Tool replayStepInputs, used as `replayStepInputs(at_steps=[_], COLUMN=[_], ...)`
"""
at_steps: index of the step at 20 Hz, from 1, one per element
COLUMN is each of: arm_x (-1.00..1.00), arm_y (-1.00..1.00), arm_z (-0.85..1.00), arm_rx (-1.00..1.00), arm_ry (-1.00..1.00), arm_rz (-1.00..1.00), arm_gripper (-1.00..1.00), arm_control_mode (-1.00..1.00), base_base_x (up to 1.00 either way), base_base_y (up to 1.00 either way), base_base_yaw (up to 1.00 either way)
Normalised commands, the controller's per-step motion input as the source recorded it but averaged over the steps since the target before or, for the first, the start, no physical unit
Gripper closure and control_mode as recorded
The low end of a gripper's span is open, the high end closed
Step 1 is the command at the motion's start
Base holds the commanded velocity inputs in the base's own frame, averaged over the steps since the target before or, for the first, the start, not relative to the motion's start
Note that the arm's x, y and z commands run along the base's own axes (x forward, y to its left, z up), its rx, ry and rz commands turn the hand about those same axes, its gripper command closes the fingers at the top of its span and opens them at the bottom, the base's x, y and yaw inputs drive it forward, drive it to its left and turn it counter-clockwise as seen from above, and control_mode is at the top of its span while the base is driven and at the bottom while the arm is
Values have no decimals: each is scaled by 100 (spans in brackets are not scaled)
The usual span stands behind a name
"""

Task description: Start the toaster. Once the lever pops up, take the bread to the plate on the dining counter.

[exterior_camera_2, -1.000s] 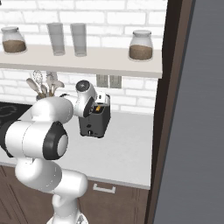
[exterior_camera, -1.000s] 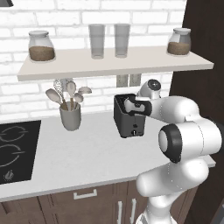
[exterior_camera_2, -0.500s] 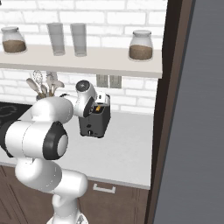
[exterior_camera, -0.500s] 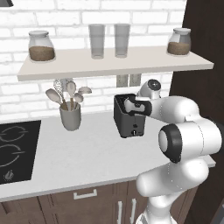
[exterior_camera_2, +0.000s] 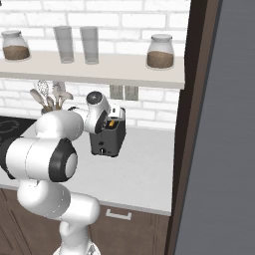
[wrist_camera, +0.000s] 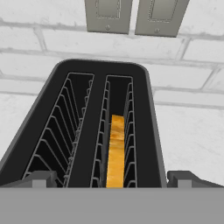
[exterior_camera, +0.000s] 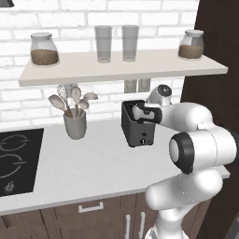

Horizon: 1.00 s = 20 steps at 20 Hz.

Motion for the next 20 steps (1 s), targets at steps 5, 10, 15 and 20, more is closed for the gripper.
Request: replayStepInputs(at_steps=[5,10,15,20], arm_x=[0,0,0,0], arm_y=[0,0,0,0], arm_z=[0,0,0,0], arm_rx=[0,0,0,0], arm_ry=[0,0,0,0], arm_rz=[0,0,0,0], arm_gripper=[-100,-100,-100,-100], arm_control_mode=[-100,-100,-100,-100], base_base_x=[0,0,0,0], base_base_y=[0,0,0,0], base_base_yaw=[0,0,0,0])
